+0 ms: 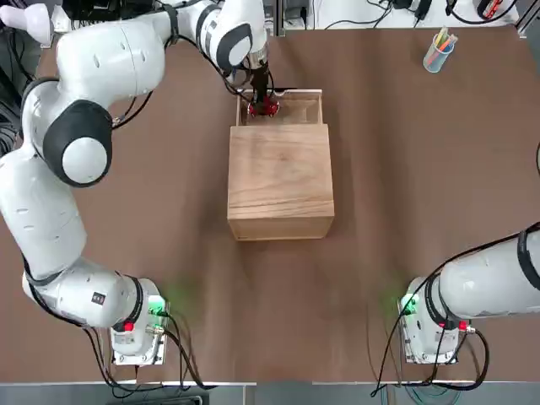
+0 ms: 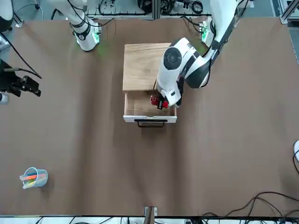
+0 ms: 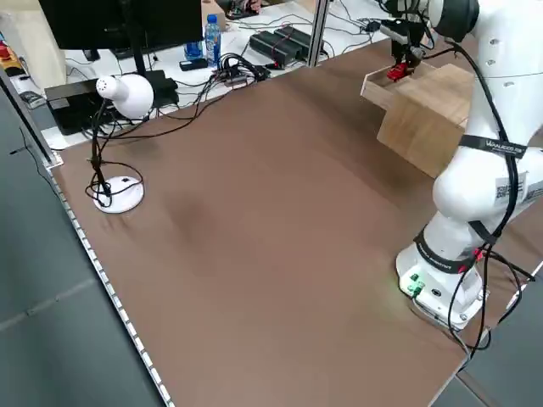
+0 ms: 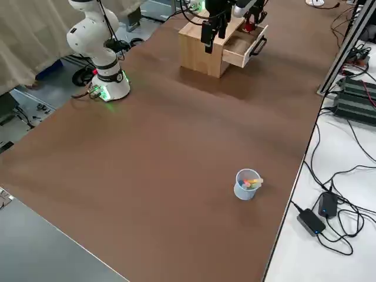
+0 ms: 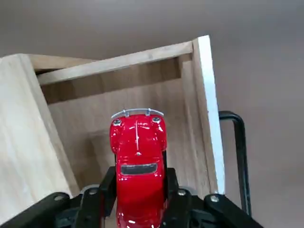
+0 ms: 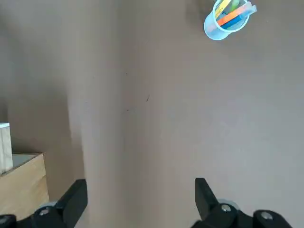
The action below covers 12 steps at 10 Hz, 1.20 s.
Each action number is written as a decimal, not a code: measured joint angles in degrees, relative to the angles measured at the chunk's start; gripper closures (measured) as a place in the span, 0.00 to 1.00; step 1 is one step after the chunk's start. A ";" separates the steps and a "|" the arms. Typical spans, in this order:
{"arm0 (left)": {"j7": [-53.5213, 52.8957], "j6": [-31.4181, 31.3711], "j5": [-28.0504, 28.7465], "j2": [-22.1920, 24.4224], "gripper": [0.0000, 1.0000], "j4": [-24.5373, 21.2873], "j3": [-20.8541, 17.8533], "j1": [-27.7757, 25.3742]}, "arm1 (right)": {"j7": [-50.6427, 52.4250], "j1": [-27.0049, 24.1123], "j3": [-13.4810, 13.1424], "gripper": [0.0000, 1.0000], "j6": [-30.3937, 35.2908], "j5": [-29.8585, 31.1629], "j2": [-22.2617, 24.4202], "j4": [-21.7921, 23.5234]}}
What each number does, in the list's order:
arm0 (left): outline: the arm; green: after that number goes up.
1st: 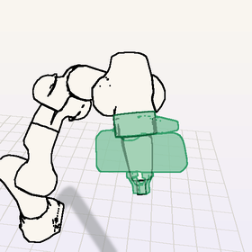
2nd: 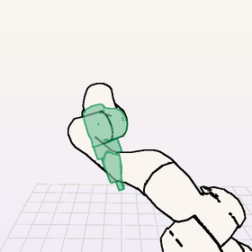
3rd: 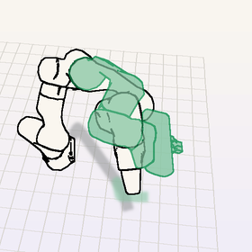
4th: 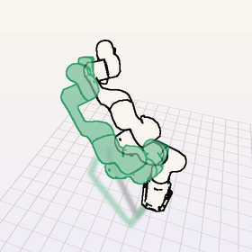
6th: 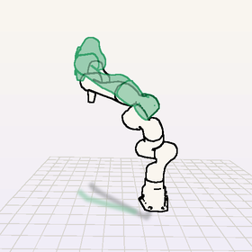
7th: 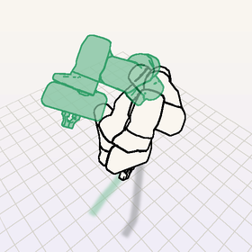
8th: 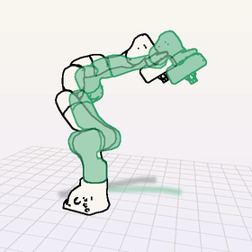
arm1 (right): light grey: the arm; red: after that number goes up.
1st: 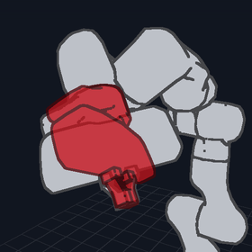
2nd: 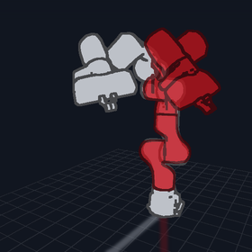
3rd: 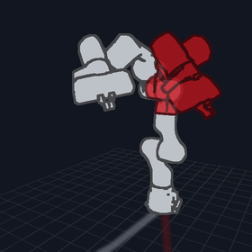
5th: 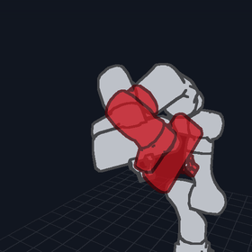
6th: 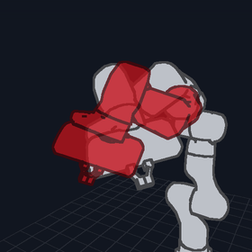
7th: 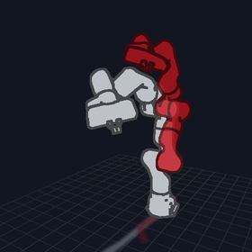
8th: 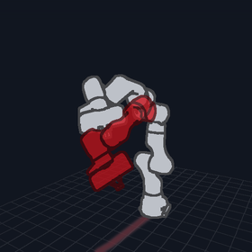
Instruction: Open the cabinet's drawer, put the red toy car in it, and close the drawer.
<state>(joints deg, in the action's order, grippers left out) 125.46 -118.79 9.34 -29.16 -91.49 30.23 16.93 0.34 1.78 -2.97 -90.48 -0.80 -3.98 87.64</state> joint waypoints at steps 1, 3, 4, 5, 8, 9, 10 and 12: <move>0.73 0.00 0.49 -0.67 0.56 0.17 0.00 0.06 | 0.00 0.00 0.01 0.00 0.00 0.00 0.00 0.00; 1.40 0.01 0.66 -2.49 0.56 1.54 0.00 0.32 | 0.00 0.00 0.03 0.00 -0.01 0.00 0.00 0.00; 2.15 0.01 0.71 -3.56 0.56 2.22 -0.01 0.59 | 0.00 0.00 0.07 0.00 -0.02 0.00 0.00 0.01; 2.86 0.01 0.79 -4.45 0.56 2.71 -0.06 0.83 | -0.01 0.00 0.10 0.00 -0.04 0.00 0.00 0.00; 3.38 0.01 1.53 -6.29 0.56 3.78 -1.26 2.14 | -0.03 0.00 0.12 0.00 -0.14 0.00 0.00 0.00; 3.41 0.01 1.57 -6.60 0.54 4.25 -1.33 2.33 | -0.04 0.00 0.12 0.00 -0.17 0.00 0.00 0.00; 3.43 0.03 1.59 -6.62 0.43 4.52 -1.33 2.41 | -0.04 0.00 0.12 0.00 -0.19 0.00 0.00 0.00; 3.44 0.70 1.66 -6.54 0.13 5.27 -1.25 2.53 | -0.05 0.00 0.16 0.00 -0.23 0.00 0.00 0.00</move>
<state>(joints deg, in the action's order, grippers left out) 128.90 -118.09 11.00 -35.70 -86.22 28.98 19.46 0.29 1.78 -2.81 -90.71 -0.80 -3.98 87.65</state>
